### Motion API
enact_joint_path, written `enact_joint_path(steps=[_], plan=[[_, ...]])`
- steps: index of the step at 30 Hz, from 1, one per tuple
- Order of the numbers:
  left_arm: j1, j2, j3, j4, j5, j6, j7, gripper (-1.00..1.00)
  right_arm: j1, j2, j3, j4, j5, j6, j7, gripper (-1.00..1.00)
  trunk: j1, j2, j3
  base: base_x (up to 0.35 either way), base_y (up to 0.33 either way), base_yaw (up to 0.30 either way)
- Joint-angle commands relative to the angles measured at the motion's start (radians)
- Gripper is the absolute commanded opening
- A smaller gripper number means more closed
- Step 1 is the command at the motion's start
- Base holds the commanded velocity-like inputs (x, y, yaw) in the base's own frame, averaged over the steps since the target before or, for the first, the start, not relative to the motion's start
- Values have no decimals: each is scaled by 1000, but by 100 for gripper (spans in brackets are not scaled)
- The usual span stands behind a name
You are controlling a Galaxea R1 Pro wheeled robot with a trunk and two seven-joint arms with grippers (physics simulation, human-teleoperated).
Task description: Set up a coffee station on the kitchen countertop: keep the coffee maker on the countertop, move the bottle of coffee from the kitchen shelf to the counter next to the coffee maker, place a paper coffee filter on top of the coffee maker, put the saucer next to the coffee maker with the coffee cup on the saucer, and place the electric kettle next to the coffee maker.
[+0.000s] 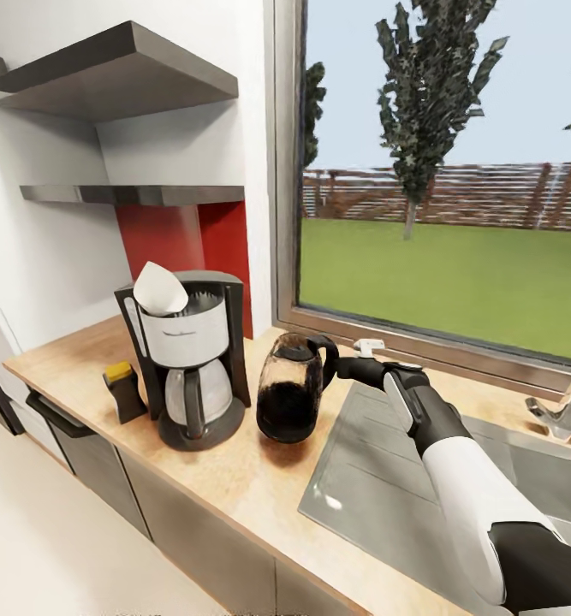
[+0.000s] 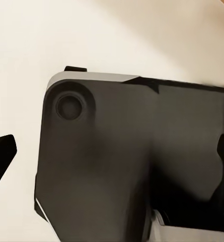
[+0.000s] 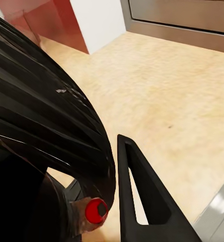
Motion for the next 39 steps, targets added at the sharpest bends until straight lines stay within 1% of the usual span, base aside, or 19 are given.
enact_joint_path(steps=[1,10,16,21,25,39], plan=[[0,0,6,-1,3,-2,-1,100,-1,0,-1,-2,-14,8,-1,-100,4,-8,-6,0,0,65],[0,0,6,-1,3,-2,0,100,-1,0,-1,-2,-14,8,-2,-100,39,-71,-48,0,0,63],[0,0,6,-1,3,-3,-1,100,-1,0,-1,-2,-14,8,-2,-100,39,-71,-51,0,0,8],[0,0,6,-1,3,-3,-1,100,-1,0,-1,-2,-14,8,-2,-100,58,-106,-73,0,0,0],[0,0,6,-1,3,-3,-1,100,-1,0,-1,-2,-14,8,-2,-100,58,-106,-76,0,0,0],[0,0,6,-1,3,-3,-1,100,-1,0,-1,-2,-14,8,-2,-100,58,-106,-77,14,11,0]])
